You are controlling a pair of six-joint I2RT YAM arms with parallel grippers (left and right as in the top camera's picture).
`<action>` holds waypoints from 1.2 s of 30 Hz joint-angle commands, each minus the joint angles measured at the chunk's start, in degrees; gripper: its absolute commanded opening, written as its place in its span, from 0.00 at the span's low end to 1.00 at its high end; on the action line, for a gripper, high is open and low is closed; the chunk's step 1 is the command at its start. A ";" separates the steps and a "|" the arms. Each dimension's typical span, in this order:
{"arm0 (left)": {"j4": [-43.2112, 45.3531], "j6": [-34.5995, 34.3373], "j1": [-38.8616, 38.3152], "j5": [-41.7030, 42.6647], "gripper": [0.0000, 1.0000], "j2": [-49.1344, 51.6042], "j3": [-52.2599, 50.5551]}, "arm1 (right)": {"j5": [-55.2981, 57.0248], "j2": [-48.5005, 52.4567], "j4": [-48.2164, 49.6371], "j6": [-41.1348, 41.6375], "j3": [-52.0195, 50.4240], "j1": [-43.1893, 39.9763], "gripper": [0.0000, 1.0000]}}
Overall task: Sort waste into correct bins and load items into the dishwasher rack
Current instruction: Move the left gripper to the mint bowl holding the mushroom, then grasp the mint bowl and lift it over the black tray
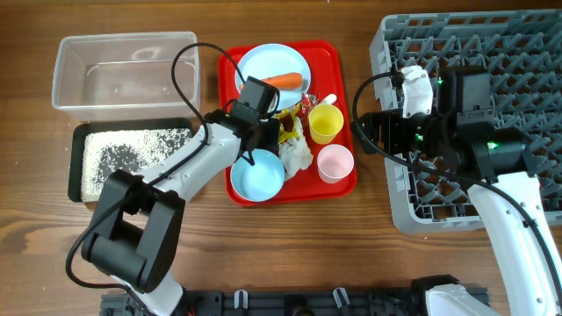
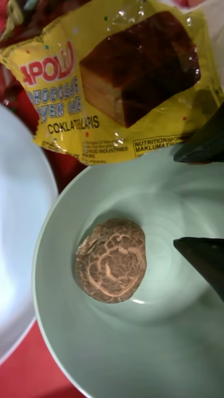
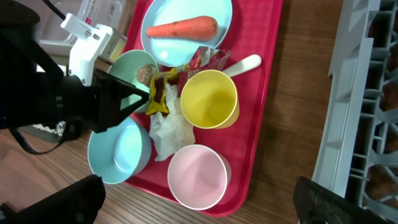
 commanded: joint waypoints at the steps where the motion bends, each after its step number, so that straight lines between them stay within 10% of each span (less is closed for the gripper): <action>1: 0.79 0.92 -0.76 0.76 0.38 0.96 0.83 | -0.24 0.44 -0.11 0.83 0.83 0.09 1.00; 24: -5.07 1.81 -1.73 3.23 0.43 3.85 3.19 | -0.24 0.44 -0.09 1.81 0.83 0.09 1.00; 28: -4.13 2.19 -1.73 3.21 0.04 4.81 3.19 | -0.26 0.44 -0.11 1.84 0.83 0.09 1.00; 36: -3.17 2.19 -1.70 3.17 0.04 0.83 3.54 | -0.26 0.44 -0.28 1.84 0.83 0.09 1.00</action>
